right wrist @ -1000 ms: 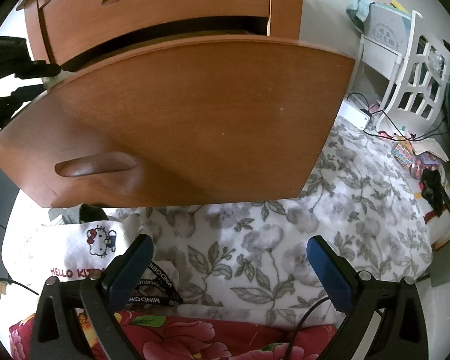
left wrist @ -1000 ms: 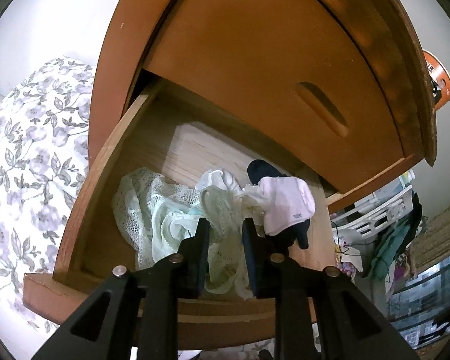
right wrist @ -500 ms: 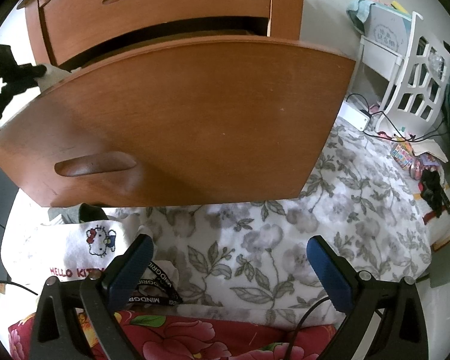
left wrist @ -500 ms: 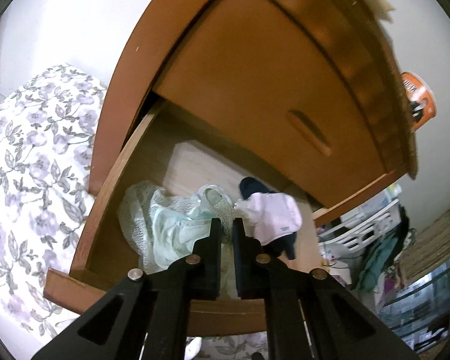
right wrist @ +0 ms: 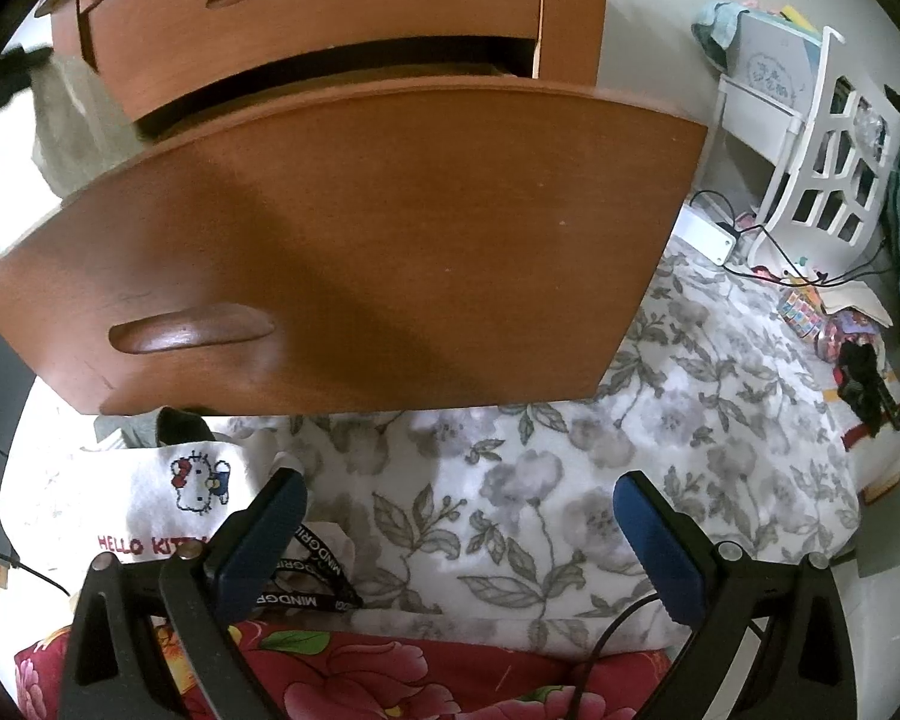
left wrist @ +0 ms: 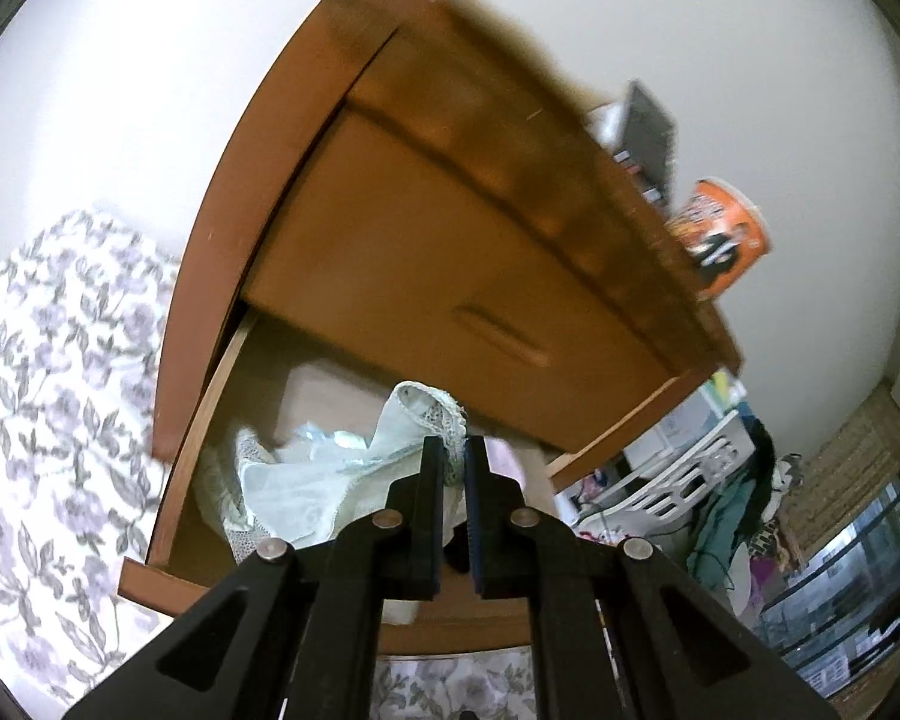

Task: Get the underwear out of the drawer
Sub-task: 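Lift the pale green lace garment up out of the drawer with the left gripper, then lower the pale green lace garment onto the clothes pile on the bedspread, then open the left gripper to release the pale green lace garment, then move the left gripper into the drawer over the white cloth, then close the left gripper on the white cloth, then lift the white cloth up out of the drawer with the left gripper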

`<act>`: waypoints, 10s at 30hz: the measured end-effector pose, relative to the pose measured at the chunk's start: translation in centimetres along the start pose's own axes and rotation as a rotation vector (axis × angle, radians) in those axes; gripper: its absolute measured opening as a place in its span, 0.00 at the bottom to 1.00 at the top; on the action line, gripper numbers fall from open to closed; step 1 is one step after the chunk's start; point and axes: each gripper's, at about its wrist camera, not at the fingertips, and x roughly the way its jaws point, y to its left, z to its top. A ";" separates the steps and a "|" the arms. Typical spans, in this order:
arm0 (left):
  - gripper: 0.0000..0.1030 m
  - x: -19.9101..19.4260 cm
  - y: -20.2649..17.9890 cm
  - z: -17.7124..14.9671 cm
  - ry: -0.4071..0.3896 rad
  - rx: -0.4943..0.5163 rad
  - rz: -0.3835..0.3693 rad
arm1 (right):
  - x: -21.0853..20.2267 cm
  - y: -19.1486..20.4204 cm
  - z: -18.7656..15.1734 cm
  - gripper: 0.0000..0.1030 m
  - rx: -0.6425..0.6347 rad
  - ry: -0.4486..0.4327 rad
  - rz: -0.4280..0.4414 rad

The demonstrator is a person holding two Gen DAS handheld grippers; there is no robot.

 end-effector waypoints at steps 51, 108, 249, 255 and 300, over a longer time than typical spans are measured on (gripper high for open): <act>0.06 -18.1 -6.8 -3.0 -0.166 0.177 -0.094 | -5.7 2.0 -1.1 1.00 -0.066 -0.291 -0.057; 0.88 0.1 3.7 -13.0 0.349 0.091 0.461 | -5.5 2.1 -1.2 1.00 -0.069 -0.273 -0.061; 0.08 7.7 -0.2 -2.9 0.122 0.142 0.145 | -0.7 -0.4 0.0 1.00 0.028 -0.032 0.009; 0.08 5.4 -0.4 -3.6 0.087 0.149 0.131 | -0.9 -0.3 0.0 1.00 0.018 -0.036 0.000; 0.08 -11.1 -5.1 -2.7 -0.088 0.212 0.085 | -4.9 1.4 -0.7 1.00 -0.050 -0.230 -0.062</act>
